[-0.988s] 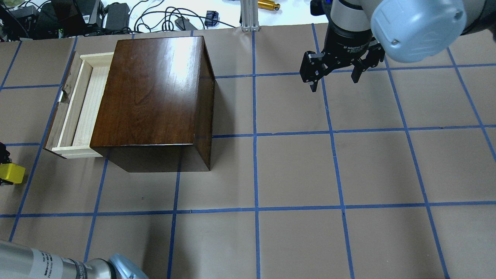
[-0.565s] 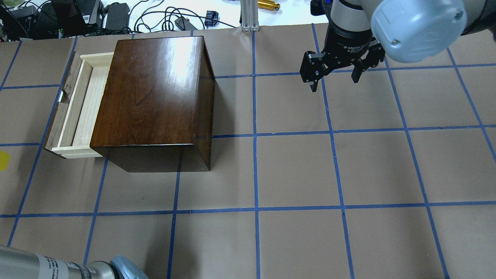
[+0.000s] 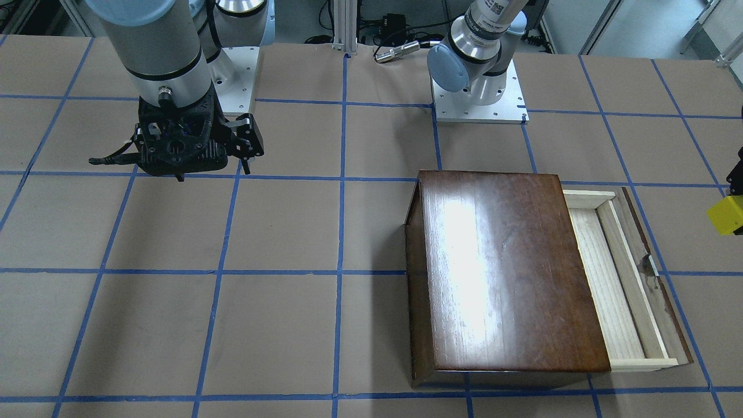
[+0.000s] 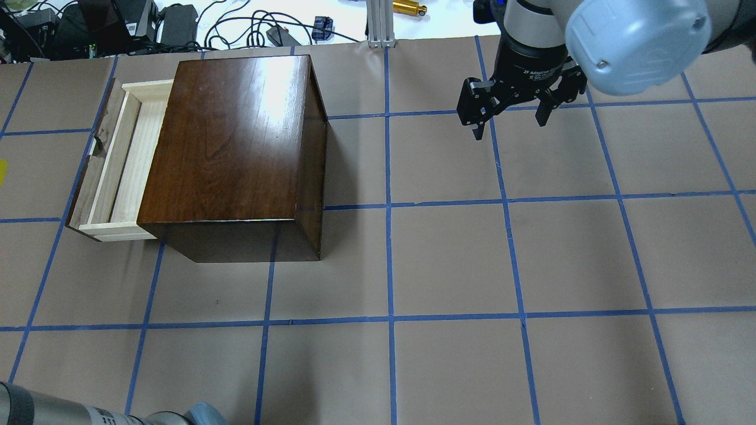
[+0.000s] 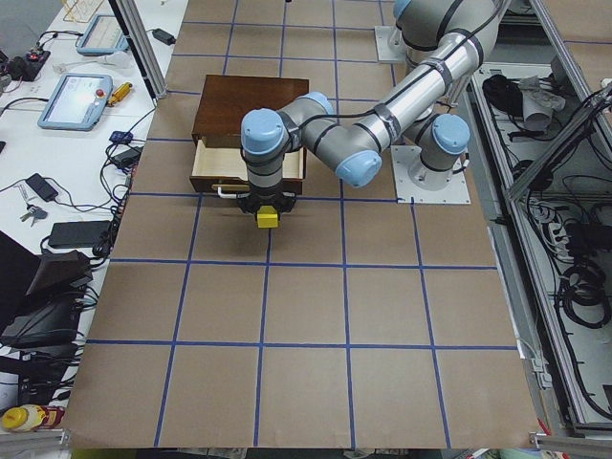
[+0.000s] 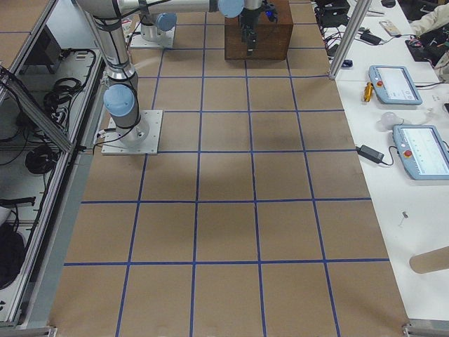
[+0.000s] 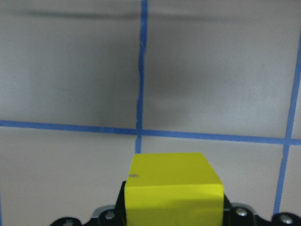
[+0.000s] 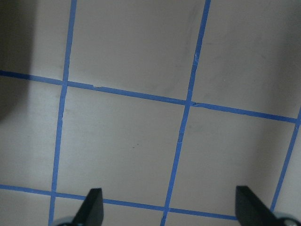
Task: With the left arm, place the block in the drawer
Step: 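Lift the yellow cube and carry it over the open drawer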
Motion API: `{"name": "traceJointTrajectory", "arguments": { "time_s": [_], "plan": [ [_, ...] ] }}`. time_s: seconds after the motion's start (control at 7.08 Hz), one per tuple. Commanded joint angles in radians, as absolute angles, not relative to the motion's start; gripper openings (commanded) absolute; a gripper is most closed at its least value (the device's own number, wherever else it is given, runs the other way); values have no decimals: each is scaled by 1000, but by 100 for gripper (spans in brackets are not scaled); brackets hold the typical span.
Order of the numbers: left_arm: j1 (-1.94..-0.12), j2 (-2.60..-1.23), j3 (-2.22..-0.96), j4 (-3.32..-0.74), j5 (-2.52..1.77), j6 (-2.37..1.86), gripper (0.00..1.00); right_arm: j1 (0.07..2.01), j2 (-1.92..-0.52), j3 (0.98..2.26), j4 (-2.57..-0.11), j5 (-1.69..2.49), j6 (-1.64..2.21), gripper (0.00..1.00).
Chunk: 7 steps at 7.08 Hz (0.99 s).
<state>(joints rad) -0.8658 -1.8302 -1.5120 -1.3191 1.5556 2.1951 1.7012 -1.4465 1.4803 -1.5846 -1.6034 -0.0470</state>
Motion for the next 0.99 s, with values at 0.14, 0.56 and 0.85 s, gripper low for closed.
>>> {"name": "traceJointTrajectory", "arguments": {
  "time_s": [0.14, 0.56, 0.85],
  "plan": [
    [-1066, -1810, -1509, -1330, 1552, 2013, 0, 1701, -1447, 1480, -1585, -1603, -46, 100],
    [-1181, -1850, -1517, -1315, 1552, 1985, 0, 1701, -1447, 1480, -1585, -1603, -48, 100],
    [-1181, -1899, -1554, -1264, 1551, 1990, 0, 1701, -1447, 1480, -1585, -1605, -48, 100]
  ]
}}
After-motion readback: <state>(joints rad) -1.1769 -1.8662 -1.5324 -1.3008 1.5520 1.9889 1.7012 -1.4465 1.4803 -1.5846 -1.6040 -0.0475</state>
